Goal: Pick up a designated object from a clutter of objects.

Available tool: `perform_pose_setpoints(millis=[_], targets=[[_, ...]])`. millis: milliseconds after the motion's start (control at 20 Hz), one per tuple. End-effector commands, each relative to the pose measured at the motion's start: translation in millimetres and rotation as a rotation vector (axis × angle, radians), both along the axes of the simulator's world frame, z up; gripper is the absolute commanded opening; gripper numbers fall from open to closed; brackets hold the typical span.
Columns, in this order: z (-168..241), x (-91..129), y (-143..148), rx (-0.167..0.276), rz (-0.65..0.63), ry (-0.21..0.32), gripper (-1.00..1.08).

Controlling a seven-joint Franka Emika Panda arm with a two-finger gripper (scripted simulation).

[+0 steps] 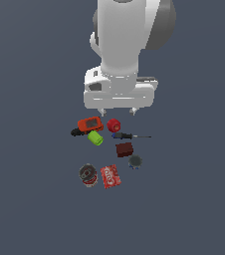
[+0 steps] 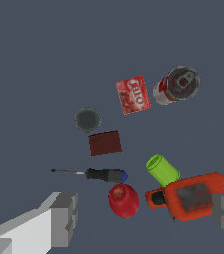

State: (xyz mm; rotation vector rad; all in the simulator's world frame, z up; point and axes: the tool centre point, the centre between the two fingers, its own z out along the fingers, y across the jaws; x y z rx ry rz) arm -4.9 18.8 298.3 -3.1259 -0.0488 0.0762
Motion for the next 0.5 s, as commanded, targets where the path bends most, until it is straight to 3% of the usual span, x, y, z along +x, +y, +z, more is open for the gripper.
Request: perform_pose_setpoints(millis=[0,450], targets=[[0.0,0.0,0.0,0.0,0.0,0.0,1.0],[9.0,9.8,12.0,0.028,0.023,-0.034,1.0]])
